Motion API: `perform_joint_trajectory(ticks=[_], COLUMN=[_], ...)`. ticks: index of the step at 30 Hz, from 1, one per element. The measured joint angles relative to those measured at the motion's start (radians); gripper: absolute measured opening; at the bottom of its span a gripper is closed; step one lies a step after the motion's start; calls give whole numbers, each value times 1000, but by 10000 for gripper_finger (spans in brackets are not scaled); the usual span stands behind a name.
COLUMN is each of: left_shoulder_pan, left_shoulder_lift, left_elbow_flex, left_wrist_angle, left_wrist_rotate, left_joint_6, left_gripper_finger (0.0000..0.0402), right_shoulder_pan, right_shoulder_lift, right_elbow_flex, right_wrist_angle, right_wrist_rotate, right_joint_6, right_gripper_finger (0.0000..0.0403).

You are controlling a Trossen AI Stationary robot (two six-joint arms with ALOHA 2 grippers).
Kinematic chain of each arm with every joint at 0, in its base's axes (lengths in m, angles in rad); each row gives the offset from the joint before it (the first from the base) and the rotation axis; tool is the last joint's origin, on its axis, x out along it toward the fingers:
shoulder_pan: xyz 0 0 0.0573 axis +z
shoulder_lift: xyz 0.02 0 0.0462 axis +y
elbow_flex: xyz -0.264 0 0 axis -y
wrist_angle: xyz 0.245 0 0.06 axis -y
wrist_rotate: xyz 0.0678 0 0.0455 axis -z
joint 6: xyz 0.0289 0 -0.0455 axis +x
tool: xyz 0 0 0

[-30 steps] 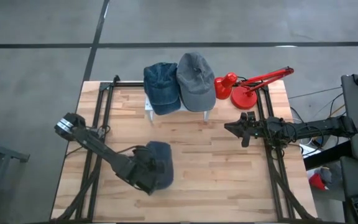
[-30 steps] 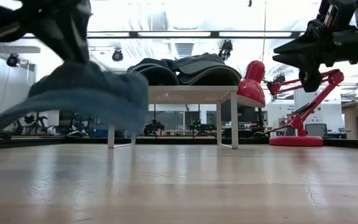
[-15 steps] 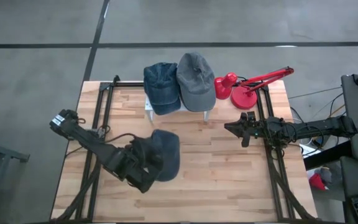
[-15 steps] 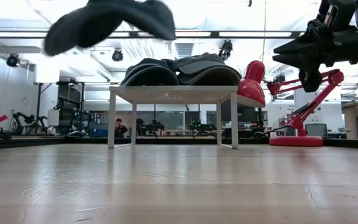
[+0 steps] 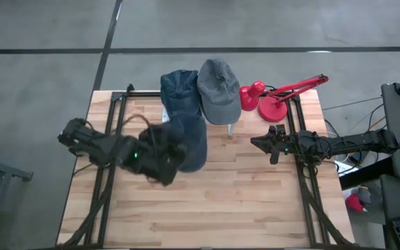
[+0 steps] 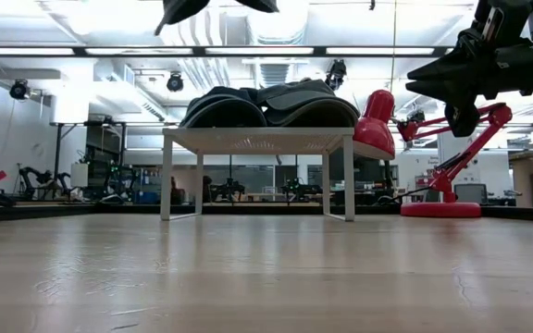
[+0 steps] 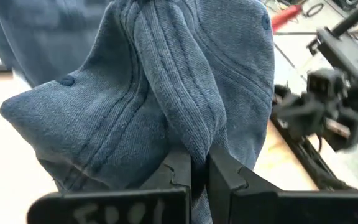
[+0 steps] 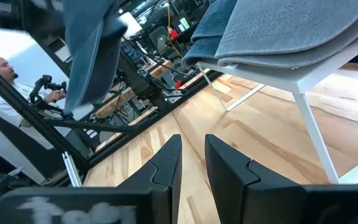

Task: Pick & Place hat
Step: Stack the blue cap on top of the other blue cap on the shelf

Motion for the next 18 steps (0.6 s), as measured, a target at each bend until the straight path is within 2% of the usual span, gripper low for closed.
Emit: perform_joint_trajectory(ticks=[11,18], left_shoulder_pan=[285,526], left_shoulder_lift=[0,0], left_elbow_flex=[265,341], left_wrist_angle=[-6,-5], left_wrist_rotate=[7,195], left_joint_6=[416,549], left_gripper_finger=[16,16], right_shoulder_pan=[0,0], right_shoulder_lift=[0,0], right_elbow_flex=[0,0], right_wrist_angle=[0,0], right_wrist_rotate=[0,-2], right_joint_6=[-18,-18], right_gripper_finger=[68,68])
